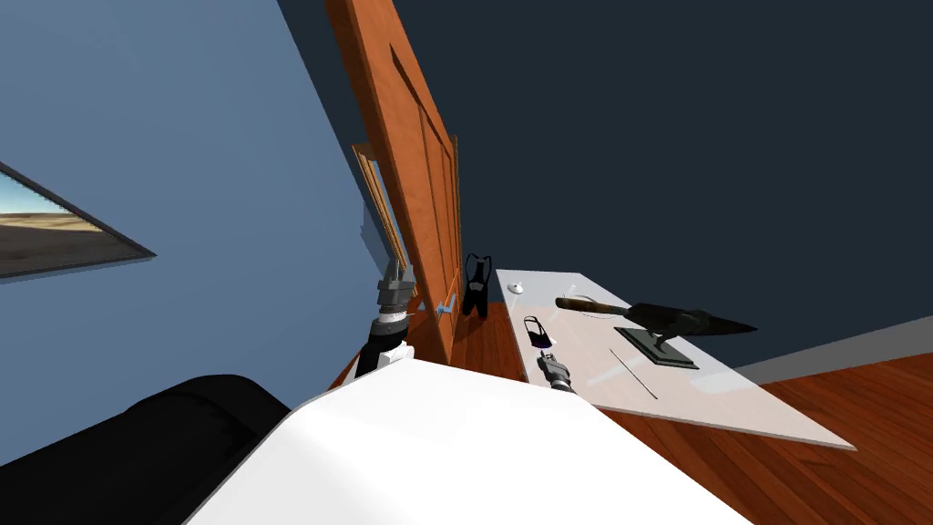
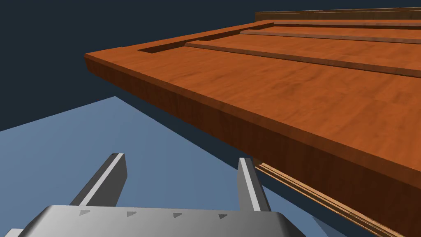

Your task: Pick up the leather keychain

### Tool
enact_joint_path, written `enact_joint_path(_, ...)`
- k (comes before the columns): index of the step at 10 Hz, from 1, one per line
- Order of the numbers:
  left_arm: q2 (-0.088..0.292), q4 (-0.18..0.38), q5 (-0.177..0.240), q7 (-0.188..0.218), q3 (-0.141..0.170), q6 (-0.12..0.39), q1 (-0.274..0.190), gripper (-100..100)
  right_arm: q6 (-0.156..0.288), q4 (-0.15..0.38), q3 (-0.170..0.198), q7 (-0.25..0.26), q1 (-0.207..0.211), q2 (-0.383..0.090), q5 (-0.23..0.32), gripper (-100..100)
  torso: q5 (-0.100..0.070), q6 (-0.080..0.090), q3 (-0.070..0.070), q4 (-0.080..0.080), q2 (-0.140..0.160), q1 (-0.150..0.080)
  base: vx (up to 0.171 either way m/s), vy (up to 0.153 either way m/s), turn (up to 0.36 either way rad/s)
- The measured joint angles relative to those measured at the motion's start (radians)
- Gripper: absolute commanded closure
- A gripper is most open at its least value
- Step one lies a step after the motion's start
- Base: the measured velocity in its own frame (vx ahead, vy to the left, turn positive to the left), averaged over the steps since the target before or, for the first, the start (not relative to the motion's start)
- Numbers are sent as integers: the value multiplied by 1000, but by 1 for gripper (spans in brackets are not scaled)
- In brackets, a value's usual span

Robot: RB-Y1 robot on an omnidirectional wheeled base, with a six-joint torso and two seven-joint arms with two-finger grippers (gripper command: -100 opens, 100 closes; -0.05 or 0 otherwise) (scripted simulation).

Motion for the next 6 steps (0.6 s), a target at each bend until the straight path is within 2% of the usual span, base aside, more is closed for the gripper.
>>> enact_joint_path(1,0,0,0,0,0,0,0,0,-7,15,-22,-4,-9,-2,4,100,0,2,-1,-1,-1,-2,-83,51,138)
enact_joint_path(2,0,0,0,0,0,0,0,0,-20,66,-56,-9,-40,-19,6,100,0,1,-1,0,-2,-2,-56,33,110)
enact_joint_path(4,0,0,0,0,0,0,0,0,-12,53,-84,-31,-33,-25,18,100,-1,1,-2,-1,-4,-3,-65,49,247)
enact_joint_path(5,0,0,0,0,0,0,0,0,-23,90,-119,-39,-55,-38,23,100,-1,0,-2,-1,-4,-2,-36,27,54)
enact_joint_path(6,0,0,0,0,0,0,0,0,-26,95,-123,-41,-58,-38,24,0,-1,1,-3,-1,-5,-3,-5,5,-10)
